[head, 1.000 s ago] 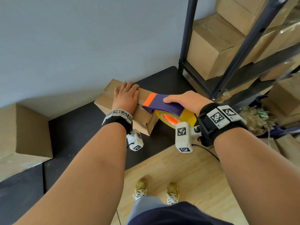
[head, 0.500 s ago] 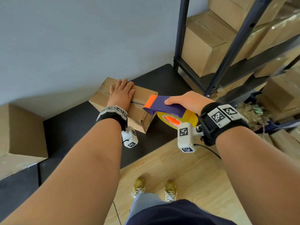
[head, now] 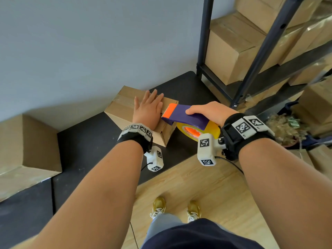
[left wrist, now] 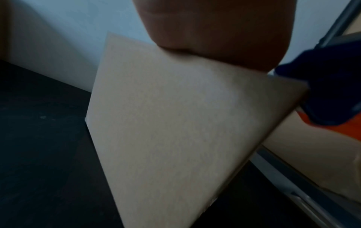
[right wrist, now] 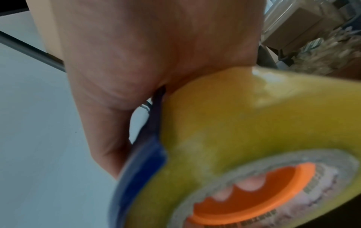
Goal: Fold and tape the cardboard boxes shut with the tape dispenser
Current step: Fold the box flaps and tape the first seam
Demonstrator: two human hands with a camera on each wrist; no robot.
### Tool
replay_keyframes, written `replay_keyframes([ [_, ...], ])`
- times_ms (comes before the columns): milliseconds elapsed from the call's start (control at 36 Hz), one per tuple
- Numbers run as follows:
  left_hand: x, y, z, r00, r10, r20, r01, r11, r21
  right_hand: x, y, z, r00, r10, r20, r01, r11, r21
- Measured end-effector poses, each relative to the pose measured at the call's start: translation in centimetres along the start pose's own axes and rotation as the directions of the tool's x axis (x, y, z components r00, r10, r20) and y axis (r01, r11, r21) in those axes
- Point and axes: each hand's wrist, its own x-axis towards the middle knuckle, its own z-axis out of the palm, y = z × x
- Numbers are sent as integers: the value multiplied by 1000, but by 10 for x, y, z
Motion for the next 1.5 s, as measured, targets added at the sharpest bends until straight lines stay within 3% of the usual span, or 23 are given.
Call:
replay_keyframes([
  [83, 1, 2, 5, 1000, 14, 11, -13, 1000, -9, 0, 5, 1, 1000, 15, 23, -15, 1000, 21],
  [278, 5, -2, 11, 995, 36, -92, -42, 997, -67, 1, 15, 1, 999, 35, 40, -37, 998, 55],
  [444, 13, -7, 17, 988, 65, -137, -80, 991, -110, 4, 14, 0, 1000, 1, 14, 0, 999, -42],
  [1111, 12, -8, 18, 984, 124, -127, -139, 984, -114, -2, 34, -16, 999, 19, -36, -23, 994, -107],
  [1278, 7, 1, 14, 983, 67, -170, -75, 996, -46, 4, 39, -6, 999, 29, -30, -33, 987, -158],
  [1500, 1, 11, 0, 998, -56, -1, 55, 987, -152, 7, 40, 5, 999, 12, -42, -17, 992, -128],
])
